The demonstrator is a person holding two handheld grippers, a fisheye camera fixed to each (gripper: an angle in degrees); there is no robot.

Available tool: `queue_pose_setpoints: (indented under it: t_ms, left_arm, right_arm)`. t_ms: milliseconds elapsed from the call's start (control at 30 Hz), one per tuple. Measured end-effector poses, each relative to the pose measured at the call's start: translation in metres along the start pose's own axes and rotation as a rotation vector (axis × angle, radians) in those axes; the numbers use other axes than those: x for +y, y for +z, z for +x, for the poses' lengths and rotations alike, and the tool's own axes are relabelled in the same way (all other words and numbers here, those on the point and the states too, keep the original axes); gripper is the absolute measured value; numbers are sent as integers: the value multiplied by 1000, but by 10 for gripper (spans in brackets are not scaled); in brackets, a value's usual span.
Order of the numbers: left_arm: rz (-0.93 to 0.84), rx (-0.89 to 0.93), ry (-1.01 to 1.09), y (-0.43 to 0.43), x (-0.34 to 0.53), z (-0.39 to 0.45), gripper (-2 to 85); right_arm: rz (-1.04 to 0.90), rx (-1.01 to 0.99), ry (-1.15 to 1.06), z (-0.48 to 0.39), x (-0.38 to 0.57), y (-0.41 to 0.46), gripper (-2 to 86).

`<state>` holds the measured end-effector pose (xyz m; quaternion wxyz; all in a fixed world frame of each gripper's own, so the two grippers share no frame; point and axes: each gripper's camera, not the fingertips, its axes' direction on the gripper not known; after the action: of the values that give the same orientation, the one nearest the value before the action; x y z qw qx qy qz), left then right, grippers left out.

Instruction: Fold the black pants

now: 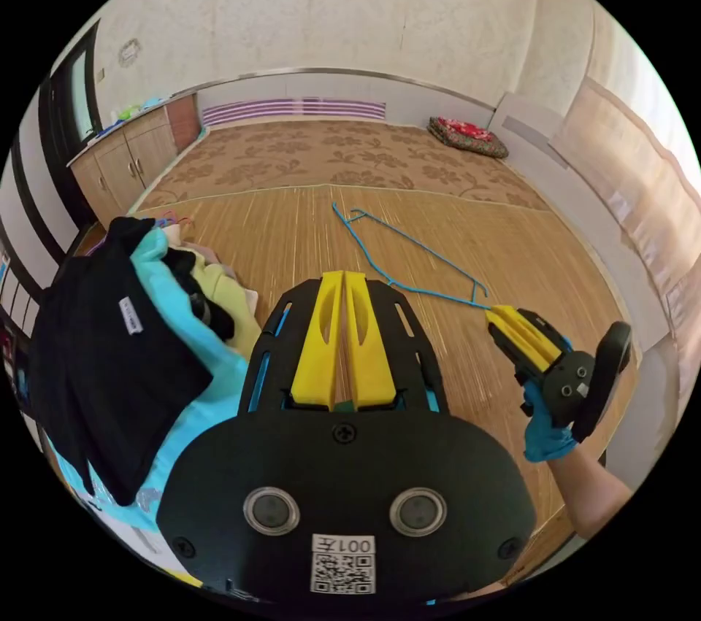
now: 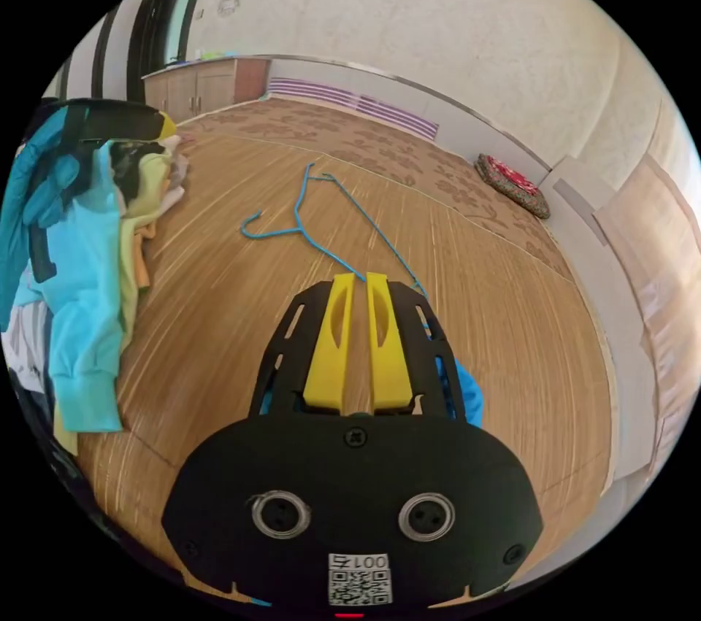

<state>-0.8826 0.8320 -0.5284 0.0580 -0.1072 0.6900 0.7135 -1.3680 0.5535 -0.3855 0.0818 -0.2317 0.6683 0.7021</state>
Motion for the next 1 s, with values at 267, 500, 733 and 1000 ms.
queue_pose_setpoints:
  t_ms: [267, 500, 733, 1000]
  left_arm:
    - [177, -70, -21, -89, 59, 1, -13]
    - [294, -121, 13, -164, 124, 18, -13]
    - [287, -108, 63, -240, 188, 29, -12]
    - [327, -188, 138, -297, 274, -12, 24]
  right_arm:
    - [322, 77, 32, -21, 60, -80, 9]
    - [587, -57, -14, -28, 119, -176, 30]
    - [685, -83, -42, -31, 172, -270, 50]
    - [513, -90, -35, -24, 233, -304, 71]
